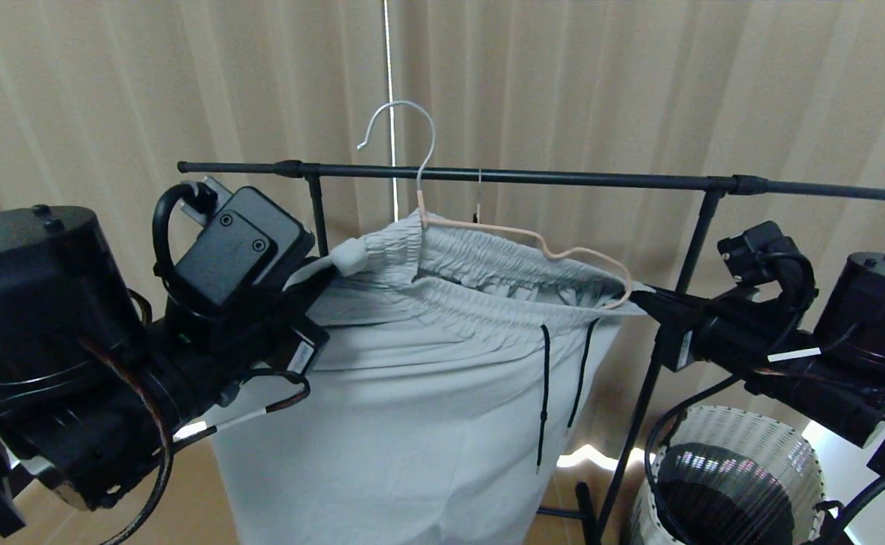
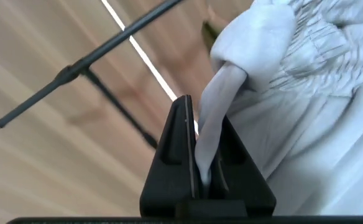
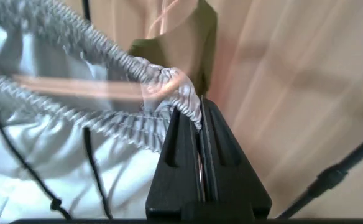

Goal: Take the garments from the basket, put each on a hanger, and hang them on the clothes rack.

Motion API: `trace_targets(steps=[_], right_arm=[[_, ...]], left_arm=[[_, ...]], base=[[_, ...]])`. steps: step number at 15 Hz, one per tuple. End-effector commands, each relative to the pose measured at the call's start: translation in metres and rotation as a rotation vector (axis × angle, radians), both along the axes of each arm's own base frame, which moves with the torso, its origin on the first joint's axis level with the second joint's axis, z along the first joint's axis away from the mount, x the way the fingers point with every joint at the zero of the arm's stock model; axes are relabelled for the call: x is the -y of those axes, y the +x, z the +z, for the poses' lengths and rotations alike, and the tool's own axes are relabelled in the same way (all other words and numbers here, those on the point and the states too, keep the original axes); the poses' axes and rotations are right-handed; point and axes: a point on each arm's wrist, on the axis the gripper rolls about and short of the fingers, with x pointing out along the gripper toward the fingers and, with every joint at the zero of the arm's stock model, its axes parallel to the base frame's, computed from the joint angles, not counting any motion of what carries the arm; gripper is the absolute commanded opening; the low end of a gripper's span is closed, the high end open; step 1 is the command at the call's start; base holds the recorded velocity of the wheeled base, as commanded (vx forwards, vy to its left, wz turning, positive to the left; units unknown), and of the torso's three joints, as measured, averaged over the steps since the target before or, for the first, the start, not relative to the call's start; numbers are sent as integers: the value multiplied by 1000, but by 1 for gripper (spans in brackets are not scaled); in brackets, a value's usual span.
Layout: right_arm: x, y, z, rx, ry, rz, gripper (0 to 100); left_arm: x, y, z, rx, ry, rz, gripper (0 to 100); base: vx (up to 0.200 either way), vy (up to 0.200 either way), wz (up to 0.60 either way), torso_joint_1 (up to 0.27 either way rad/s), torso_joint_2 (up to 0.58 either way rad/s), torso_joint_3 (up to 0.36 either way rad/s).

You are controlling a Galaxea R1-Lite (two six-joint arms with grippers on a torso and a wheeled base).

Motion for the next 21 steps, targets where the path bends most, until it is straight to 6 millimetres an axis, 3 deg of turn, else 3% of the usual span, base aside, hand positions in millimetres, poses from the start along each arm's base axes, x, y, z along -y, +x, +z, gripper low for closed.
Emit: trace_targets(steps=[1, 8, 12, 15, 18, 21], right_arm=[[4, 1, 1, 4, 0, -15, 0], [7, -4, 8, 25, 5, -23, 0], [-13, -13, 15, 37, -51, 71, 0], [-35, -37, 23, 36, -81, 189, 0], [-57, -51, 22, 17, -94, 295, 0], [-64, -49, 12, 10, -153, 324, 0]], left_arm=[[-6, -5, -5, -4, 33, 7, 0], [-32, 3, -24, -34, 179, 106, 0], [-28, 11, -28, -54, 189, 130, 0], [-27, 17, -30, -61, 202, 280, 0], [-20, 18, -28, -62, 158, 281, 0], [-13, 16, -25, -63, 105, 262, 0]], base=[[0, 0, 0, 0, 0, 0], [0, 0, 0, 0, 0, 0], [0, 0, 0, 0, 0, 0], [0, 0, 0, 0, 0, 0], [0, 0, 0, 0, 0, 0], [0, 0, 0, 0, 0, 0]])
